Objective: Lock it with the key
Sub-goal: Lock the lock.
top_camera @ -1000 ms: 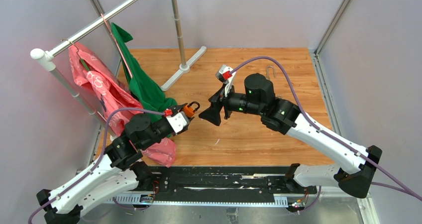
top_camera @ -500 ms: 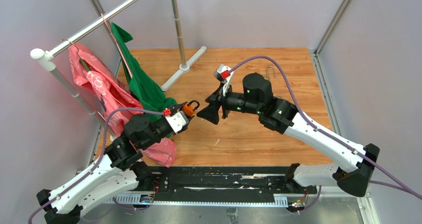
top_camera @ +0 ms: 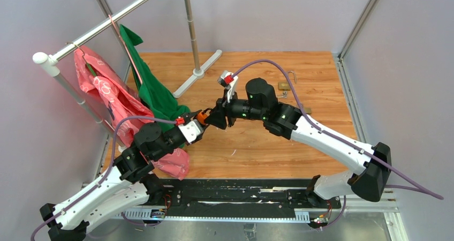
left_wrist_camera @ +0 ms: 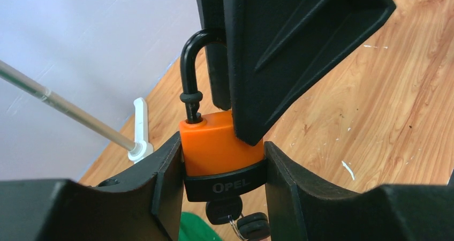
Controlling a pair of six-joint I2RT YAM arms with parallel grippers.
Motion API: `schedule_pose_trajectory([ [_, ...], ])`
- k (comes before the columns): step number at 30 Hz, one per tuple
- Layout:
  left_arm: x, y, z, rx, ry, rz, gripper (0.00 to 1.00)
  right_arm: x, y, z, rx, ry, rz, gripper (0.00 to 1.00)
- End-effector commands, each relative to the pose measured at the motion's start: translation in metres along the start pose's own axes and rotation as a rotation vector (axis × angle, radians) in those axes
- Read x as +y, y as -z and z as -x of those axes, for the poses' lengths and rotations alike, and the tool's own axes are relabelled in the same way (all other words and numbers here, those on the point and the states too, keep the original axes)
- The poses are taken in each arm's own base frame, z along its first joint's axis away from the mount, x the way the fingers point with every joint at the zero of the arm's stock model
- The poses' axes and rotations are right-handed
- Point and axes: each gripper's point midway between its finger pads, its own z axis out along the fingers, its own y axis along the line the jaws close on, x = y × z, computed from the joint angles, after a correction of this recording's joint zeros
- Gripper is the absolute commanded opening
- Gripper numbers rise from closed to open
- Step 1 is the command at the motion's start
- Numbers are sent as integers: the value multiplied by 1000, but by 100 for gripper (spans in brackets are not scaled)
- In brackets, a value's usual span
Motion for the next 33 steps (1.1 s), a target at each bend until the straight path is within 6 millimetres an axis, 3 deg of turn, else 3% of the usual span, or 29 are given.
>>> schedule_pose_trajectory([
  [1, 11, -1, 19, -75, 10, 45, 0, 16, -3, 17, -45, 15, 55, 36],
  [8, 13, -2, 21, -85, 5, 52, 0, 22, -5, 9, -3, 22, 101, 0],
  [13, 7, -2, 23, -93, 24, 22, 2, 27, 4, 2, 30, 78, 130, 0],
  [16, -11, 1, 21, -85, 65, -74, 57, 26, 13, -3, 56, 165, 135, 0],
  [17, -16, 3, 20, -75, 78, -97, 69, 26, 16, -6, 72, 197, 139, 0],
  [19, -21, 8, 18, -53, 102, -135, 83, 28, 26, -13, 105, 274, 163, 0],
  [21, -28, 15, 17, -25, 115, -187, 89, 32, 38, -21, 140, 325, 193, 0],
  [26, -56, 27, 16, 24, 182, -353, 88, 50, 55, -22, 140, 394, 285, 0],
  [30, -72, 27, 23, 12, 277, -435, 69, 59, 60, -16, 115, 409, 311, 0],
  [32, -69, 20, 28, 1, 347, -408, 56, 63, 63, -13, 103, 418, 317, 0],
  [33, -69, 18, 30, -2, 380, -403, 54, 64, 63, -12, 98, 422, 317, 0],
])
